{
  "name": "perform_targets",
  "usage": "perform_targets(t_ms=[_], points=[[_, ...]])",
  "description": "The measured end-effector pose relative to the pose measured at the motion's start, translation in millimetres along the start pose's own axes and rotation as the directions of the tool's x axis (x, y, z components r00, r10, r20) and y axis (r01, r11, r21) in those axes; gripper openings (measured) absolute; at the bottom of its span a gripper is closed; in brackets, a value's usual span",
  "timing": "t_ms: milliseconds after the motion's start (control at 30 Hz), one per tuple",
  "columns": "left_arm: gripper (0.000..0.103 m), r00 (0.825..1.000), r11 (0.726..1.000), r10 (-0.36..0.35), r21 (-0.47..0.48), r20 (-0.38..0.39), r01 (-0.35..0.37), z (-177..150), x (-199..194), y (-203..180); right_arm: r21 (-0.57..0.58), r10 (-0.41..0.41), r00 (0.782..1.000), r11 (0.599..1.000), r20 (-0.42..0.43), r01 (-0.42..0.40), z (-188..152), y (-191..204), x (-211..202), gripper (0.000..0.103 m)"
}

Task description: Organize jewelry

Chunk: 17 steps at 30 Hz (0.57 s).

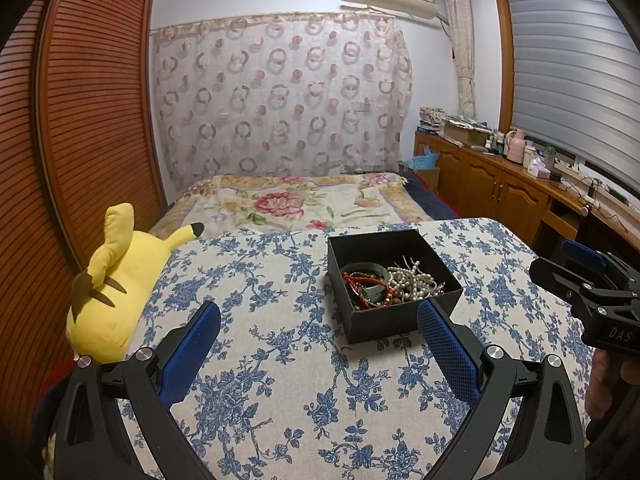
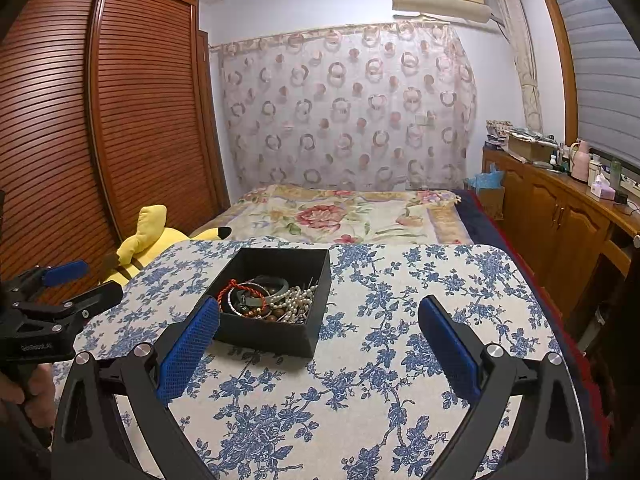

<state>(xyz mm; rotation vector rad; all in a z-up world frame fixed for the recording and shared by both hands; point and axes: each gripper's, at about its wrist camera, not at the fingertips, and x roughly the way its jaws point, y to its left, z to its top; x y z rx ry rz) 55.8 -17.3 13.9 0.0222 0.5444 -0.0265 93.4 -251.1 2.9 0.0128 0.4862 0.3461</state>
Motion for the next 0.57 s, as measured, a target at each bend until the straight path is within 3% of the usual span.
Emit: perform_targets(t_ms=[567], points=[[0.095, 1.0, 1.0, 0.002, -0.004, 0.001, -0.002, -2.0, -0.3, 1.1, 0.001, 0.001, 1.0, 1.0, -0.002, -0.001, -1.1, 0.9, 3.1, 0.1]])
